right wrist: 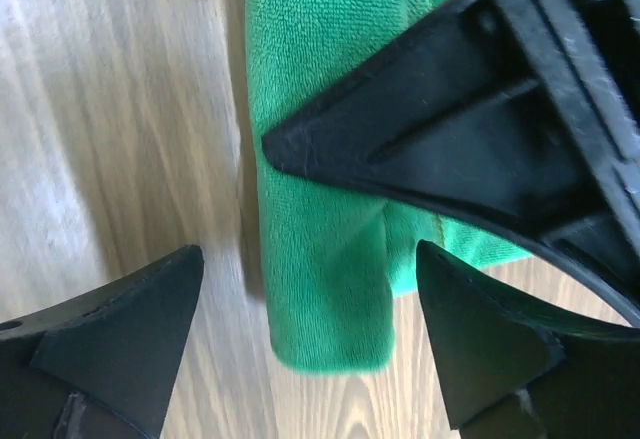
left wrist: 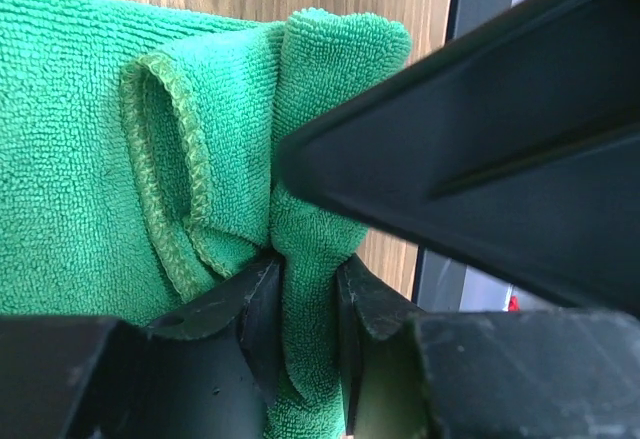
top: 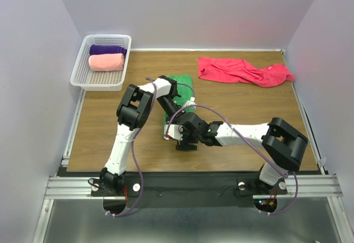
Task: Roll the towels
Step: Roll the towel
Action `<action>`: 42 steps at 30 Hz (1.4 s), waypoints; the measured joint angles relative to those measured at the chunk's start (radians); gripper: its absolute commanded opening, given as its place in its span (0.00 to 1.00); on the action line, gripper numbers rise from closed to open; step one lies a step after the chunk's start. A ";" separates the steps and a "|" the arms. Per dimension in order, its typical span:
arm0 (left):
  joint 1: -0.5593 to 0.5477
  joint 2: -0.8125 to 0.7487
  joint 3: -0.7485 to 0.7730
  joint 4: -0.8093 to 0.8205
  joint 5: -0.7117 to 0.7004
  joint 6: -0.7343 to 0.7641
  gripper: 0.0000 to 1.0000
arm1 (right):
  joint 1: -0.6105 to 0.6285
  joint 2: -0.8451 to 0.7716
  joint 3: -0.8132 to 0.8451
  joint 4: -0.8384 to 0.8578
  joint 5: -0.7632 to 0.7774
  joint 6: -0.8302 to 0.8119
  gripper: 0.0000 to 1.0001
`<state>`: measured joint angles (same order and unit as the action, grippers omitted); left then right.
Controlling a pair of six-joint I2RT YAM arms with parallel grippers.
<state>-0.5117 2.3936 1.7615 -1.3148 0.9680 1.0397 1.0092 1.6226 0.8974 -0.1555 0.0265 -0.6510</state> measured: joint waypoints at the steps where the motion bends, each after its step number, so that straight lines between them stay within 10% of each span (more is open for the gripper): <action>1: 0.000 0.000 0.000 0.000 0.000 0.000 0.38 | 0.000 0.008 -0.006 0.015 0.000 -0.003 0.77; 6: 0.002 0.000 0.000 -0.011 0.009 0.002 0.50 | 0.000 0.022 -0.017 0.059 -0.016 0.000 0.38; 12: 0.001 -0.048 -0.030 0.007 -0.015 0.010 0.59 | -0.053 0.029 -0.015 0.045 -0.121 0.043 0.27; 28: 0.321 -0.404 -0.006 0.262 -0.305 0.050 0.63 | -0.133 0.053 0.104 -0.239 -0.332 0.141 0.24; 42: 0.401 -1.056 -0.698 0.850 -0.292 -0.127 0.72 | -0.140 0.135 0.341 -0.578 -0.490 0.211 0.24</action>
<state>-0.1112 1.3373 1.0637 -0.4644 0.6758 0.9123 0.8696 1.7573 1.2381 -0.7334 -0.4637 -0.4397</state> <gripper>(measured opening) 0.698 0.256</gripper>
